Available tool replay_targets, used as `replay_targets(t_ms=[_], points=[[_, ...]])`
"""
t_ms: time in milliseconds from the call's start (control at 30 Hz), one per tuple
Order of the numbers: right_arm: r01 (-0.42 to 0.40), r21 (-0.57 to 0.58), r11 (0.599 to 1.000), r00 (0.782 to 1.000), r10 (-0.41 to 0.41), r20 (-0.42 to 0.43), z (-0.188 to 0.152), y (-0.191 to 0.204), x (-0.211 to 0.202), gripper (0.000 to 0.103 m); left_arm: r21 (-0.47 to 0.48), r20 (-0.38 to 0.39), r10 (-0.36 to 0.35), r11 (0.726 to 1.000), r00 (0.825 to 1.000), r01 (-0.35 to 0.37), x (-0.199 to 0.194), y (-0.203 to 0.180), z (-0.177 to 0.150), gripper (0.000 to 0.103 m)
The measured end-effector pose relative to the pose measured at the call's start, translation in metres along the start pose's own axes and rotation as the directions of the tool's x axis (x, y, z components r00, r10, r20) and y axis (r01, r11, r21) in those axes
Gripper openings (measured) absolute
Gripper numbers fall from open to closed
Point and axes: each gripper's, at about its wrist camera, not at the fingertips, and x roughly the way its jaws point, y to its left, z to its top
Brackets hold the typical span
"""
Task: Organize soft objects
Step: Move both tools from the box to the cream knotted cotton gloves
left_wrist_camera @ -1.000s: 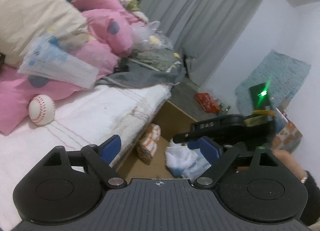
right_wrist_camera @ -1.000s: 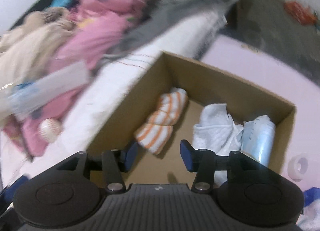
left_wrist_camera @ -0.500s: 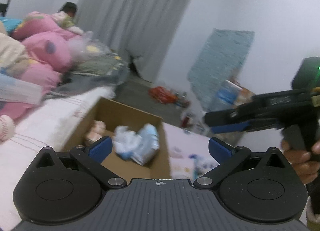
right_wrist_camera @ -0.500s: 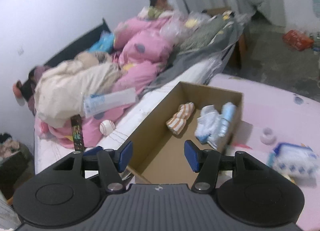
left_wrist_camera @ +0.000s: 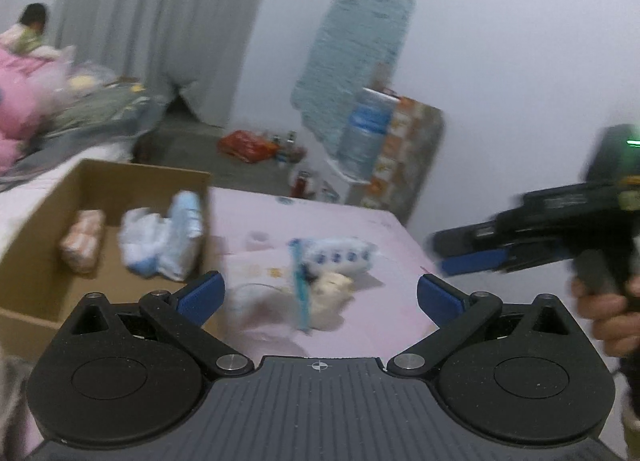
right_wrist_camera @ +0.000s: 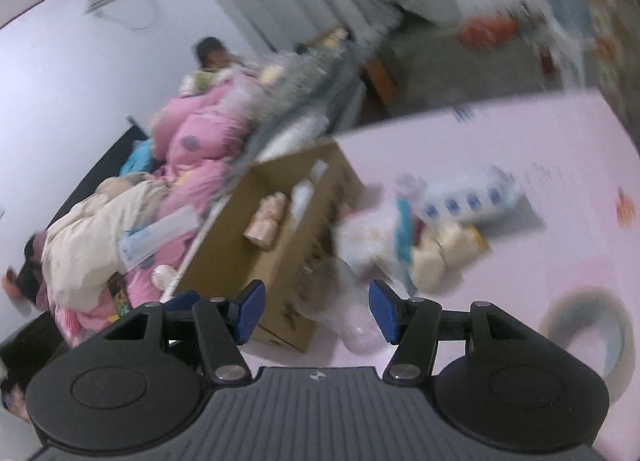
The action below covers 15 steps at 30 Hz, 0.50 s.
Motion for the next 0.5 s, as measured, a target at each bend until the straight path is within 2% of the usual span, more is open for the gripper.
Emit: replay_targets(t_ms=[67, 133, 333, 500], points=[[0.008, 0.061, 0.998, 0.999, -0.005, -0.039, 0.000, -0.017, 0.017, 0.056, 0.030, -0.003, -0.032, 0.999, 0.999, 0.032, 0.009, -0.012, -0.007, 0.103], [0.036, 0.110, 0.993, 0.997, -0.027, -0.079, 0.002, -0.032, 0.039, 0.056, 0.078, -0.027, -0.032, 0.996, 0.999, 0.034, 0.022, -0.023, -0.014, 0.103], [0.155, 0.182, 0.971, 0.979, -0.126, -0.158, 0.026, -0.063, 0.105, 0.056, 0.239, -0.090, 0.106, 0.967, 0.990, -0.082, 0.058, -0.047, -0.035, 0.103], [0.254, 0.183, 0.950, 0.954, -0.214, -0.210, 0.039, -0.081, 0.147, 0.056, 0.266, -0.100, 0.143, 0.957, 0.985, -0.113, 0.062, -0.040, -0.044, 0.098]])
